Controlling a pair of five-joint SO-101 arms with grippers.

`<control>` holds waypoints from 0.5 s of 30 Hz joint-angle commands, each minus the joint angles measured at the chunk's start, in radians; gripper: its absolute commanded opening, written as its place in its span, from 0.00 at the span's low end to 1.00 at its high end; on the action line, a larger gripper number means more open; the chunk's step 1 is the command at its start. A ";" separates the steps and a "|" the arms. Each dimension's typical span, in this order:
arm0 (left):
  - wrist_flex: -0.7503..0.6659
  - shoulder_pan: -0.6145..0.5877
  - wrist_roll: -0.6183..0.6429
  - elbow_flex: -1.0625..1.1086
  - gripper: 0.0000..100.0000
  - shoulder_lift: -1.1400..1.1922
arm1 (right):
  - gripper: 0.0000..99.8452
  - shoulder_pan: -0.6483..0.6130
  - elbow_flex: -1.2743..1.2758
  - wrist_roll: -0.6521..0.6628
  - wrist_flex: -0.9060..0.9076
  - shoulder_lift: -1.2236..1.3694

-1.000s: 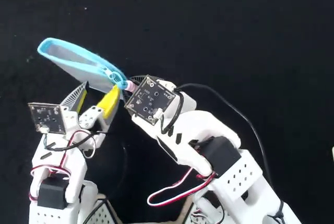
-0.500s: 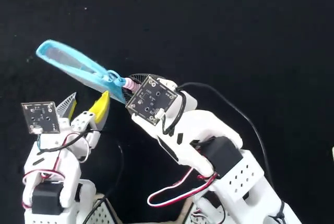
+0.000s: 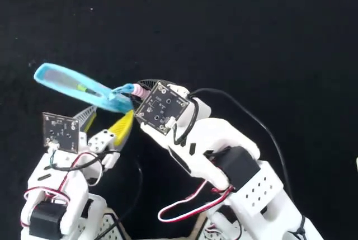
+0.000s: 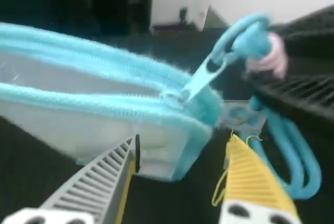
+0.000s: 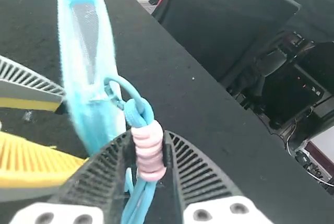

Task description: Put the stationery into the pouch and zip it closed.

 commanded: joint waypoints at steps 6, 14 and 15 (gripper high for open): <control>-0.138 -0.042 -0.003 0.071 0.27 0.006 | 0.01 -0.003 -0.067 0.009 0.003 0.008; -0.137 -0.185 -0.011 0.087 0.27 0.006 | 0.01 -0.003 -0.068 0.009 0.003 0.001; -0.137 -0.193 -0.011 0.087 0.27 0.005 | 0.01 -0.003 -0.068 0.009 0.003 0.001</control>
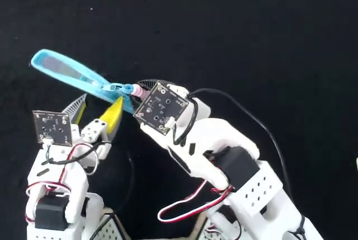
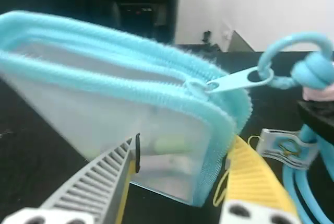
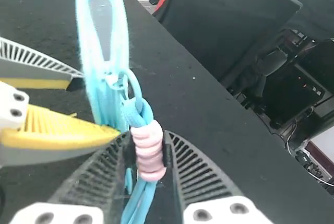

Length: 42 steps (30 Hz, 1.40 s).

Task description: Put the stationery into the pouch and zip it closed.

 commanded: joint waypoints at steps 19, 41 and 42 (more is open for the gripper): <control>0.173 -0.111 -0.017 -0.104 0.27 0.003 | 0.01 -0.003 -0.067 0.002 0.006 -0.002; 0.226 0.030 -0.015 -0.188 0.27 0.005 | 0.02 -0.003 -0.056 -0.158 0.043 -0.104; 0.232 0.047 -0.015 -0.188 0.27 0.005 | 0.02 -0.003 -0.054 -0.176 0.043 -0.102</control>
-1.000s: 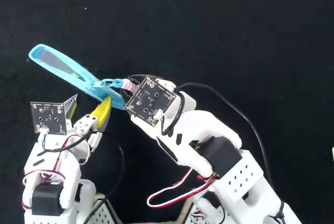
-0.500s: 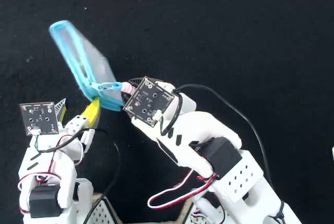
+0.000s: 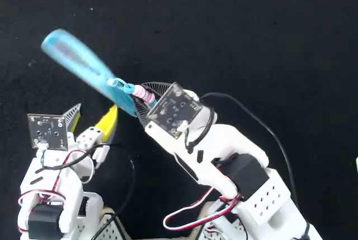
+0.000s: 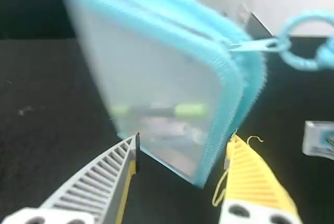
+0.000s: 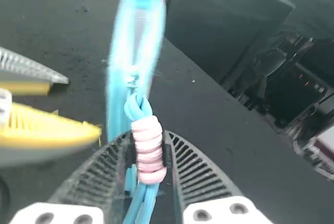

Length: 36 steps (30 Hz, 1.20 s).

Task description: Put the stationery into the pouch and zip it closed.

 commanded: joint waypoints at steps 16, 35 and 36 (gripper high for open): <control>-0.118 0.107 0.005 0.005 0.27 0.006 | 0.01 0.000 -0.004 -0.192 -0.106 -0.027; -0.121 0.153 0.006 0.081 0.26 0.005 | 0.01 0.000 0.246 -0.114 -0.351 -0.025; -0.121 0.177 0.006 0.084 0.26 0.006 | 0.01 -0.002 0.262 -0.114 -0.371 -0.025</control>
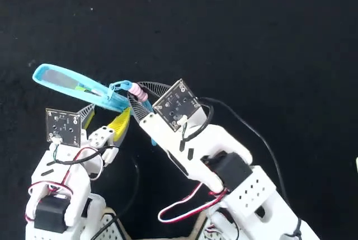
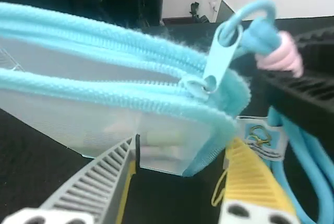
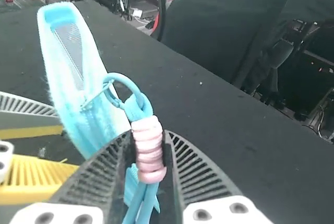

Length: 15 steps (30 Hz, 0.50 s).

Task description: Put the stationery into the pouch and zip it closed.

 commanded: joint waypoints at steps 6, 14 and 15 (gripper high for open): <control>-0.163 0.077 0.000 0.117 0.26 0.006 | 0.01 -0.038 0.042 0.008 -0.091 -0.021; -0.221 0.042 -0.002 0.180 0.26 0.006 | 0.01 -0.106 0.041 0.017 -0.052 -0.021; -0.224 0.031 -0.002 0.182 0.26 0.006 | 0.01 -0.106 0.041 0.017 -0.052 -0.019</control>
